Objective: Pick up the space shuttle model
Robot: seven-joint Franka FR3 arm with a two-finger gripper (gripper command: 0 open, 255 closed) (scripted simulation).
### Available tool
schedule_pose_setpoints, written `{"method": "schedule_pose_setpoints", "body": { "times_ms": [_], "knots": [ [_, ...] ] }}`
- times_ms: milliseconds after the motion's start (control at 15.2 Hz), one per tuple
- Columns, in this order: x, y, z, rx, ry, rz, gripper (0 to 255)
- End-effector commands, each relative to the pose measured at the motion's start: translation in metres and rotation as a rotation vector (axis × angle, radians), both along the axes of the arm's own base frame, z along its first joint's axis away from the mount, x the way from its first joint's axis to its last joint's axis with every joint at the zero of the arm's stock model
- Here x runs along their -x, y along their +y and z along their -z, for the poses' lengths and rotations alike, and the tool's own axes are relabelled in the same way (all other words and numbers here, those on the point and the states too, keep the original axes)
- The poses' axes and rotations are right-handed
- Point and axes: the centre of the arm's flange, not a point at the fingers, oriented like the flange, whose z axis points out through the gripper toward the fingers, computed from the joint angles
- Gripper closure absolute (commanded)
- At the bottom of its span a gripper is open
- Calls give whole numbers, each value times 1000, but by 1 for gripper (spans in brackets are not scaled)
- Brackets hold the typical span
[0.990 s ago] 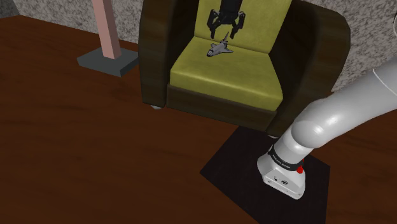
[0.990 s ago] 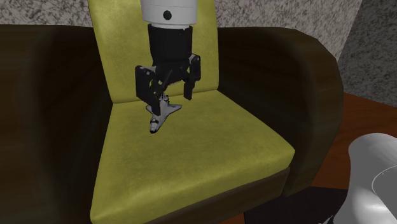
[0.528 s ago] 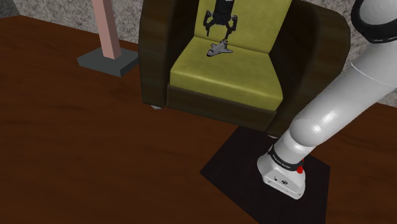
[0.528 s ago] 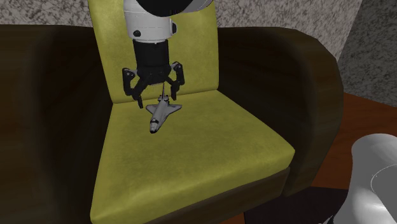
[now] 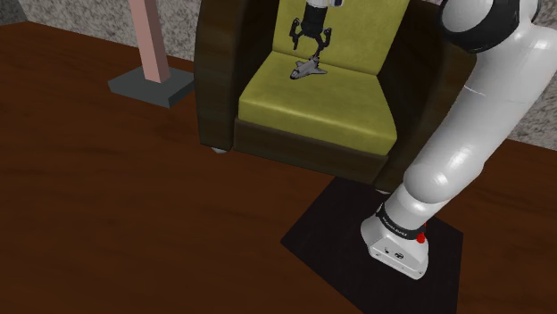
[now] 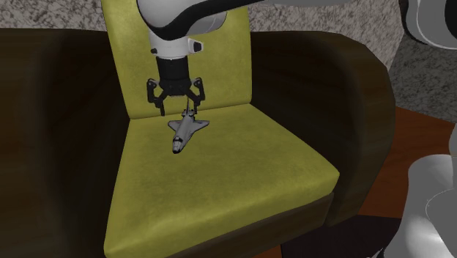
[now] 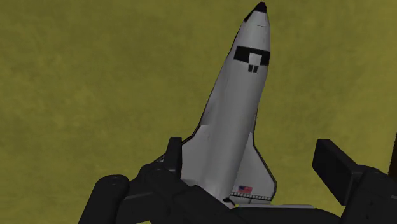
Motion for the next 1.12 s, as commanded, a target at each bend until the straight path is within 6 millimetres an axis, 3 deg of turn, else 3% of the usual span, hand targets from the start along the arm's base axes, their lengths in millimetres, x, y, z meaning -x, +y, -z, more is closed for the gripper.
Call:
{"method": "schedule_pose_setpoints", "body": {
  "times_ms": [0, 132, 726, 792, 1056],
  "knots": [
    [-5, -25, 6, -9, -6, 92, 0],
    [-9, -49, 12, -18, -11, 173, 0],
    [-9, -49, 52, -18, -11, 173, 0],
    [-9, -49, 52, -18, -11, 173, 255],
    [-9, -49, 52, -18, -11, 173, 255]
  ]
}}
